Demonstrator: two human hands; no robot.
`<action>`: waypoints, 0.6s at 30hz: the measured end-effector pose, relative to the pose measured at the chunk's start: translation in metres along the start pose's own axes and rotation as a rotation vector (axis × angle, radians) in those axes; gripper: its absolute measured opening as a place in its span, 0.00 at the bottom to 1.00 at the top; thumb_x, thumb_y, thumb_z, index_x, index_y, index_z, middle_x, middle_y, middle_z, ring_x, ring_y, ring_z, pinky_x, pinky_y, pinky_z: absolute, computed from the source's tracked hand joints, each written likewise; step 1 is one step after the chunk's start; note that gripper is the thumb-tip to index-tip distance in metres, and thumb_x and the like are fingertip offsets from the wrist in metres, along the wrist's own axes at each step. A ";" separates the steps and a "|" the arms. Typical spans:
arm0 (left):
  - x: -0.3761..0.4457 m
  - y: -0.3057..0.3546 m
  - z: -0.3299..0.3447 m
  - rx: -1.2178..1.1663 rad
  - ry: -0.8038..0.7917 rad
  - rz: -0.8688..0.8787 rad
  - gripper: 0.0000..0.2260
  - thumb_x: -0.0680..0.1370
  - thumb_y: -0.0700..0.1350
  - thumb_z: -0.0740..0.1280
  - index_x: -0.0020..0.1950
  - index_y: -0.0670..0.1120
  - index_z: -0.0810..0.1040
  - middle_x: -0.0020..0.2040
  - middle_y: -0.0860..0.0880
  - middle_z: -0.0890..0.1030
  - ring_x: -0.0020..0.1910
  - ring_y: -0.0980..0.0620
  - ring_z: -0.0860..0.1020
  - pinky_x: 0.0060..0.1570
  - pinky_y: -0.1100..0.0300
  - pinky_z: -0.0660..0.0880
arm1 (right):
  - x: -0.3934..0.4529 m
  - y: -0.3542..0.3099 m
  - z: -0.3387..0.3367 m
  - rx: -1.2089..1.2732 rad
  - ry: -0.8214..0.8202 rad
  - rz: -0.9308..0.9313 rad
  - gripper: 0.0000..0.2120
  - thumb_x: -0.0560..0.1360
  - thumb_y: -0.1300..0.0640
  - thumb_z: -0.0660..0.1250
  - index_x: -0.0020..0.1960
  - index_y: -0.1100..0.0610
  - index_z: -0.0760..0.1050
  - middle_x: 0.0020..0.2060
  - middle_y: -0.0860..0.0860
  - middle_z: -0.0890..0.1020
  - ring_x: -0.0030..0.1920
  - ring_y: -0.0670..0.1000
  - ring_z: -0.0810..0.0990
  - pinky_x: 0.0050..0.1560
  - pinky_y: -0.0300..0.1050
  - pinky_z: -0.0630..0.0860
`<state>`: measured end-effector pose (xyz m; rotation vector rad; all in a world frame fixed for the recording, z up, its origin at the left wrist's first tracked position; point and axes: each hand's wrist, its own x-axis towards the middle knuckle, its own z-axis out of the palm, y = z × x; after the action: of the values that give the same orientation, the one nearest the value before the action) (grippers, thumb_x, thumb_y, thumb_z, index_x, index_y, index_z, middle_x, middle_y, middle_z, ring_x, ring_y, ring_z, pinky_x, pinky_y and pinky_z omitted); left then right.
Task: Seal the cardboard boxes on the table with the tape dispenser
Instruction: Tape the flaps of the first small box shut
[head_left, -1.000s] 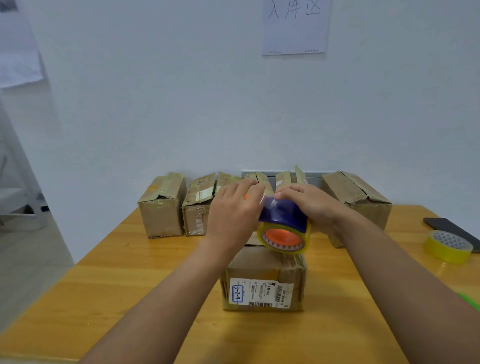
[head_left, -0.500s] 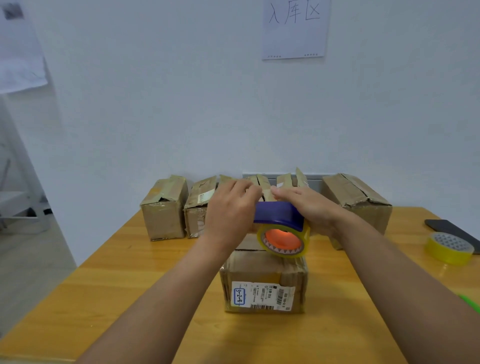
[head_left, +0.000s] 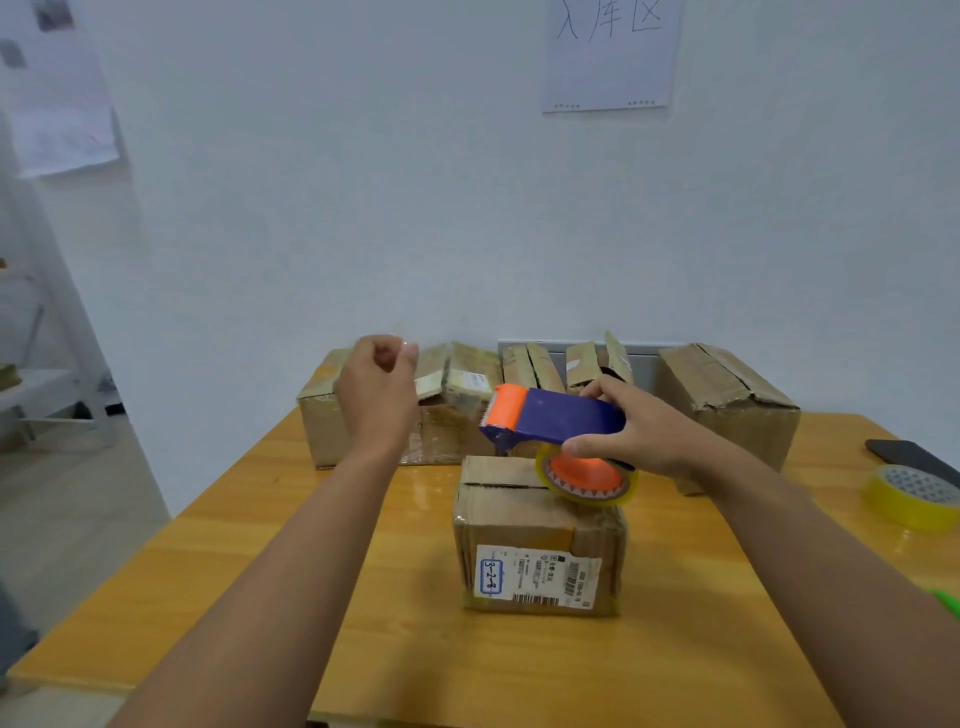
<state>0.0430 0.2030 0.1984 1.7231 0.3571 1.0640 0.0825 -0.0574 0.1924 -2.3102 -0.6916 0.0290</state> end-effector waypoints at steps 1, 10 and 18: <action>0.000 -0.005 -0.003 -0.032 0.000 -0.053 0.09 0.78 0.45 0.69 0.56 0.50 0.74 0.43 0.51 0.82 0.43 0.57 0.79 0.39 0.73 0.70 | -0.001 -0.001 0.001 -0.051 0.033 -0.022 0.23 0.70 0.44 0.75 0.60 0.48 0.71 0.53 0.46 0.77 0.48 0.47 0.79 0.45 0.39 0.79; -0.001 -0.036 -0.015 -0.341 -0.033 -0.366 0.08 0.79 0.37 0.67 0.56 0.47 0.74 0.43 0.46 0.81 0.37 0.53 0.80 0.33 0.66 0.77 | 0.006 0.006 0.011 -0.118 0.030 -0.067 0.26 0.79 0.46 0.65 0.75 0.45 0.63 0.62 0.49 0.72 0.58 0.48 0.73 0.53 0.40 0.70; -0.009 -0.065 -0.015 -0.111 -0.078 -0.309 0.15 0.80 0.39 0.66 0.65 0.46 0.67 0.40 0.49 0.80 0.40 0.51 0.80 0.47 0.50 0.79 | 0.014 0.013 0.013 -0.069 0.115 -0.129 0.34 0.69 0.36 0.68 0.72 0.43 0.66 0.59 0.48 0.73 0.57 0.49 0.75 0.57 0.43 0.74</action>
<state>0.0418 0.2336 0.1385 1.5458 0.4879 0.7756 0.0978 -0.0503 0.1772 -2.3072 -0.7924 -0.1883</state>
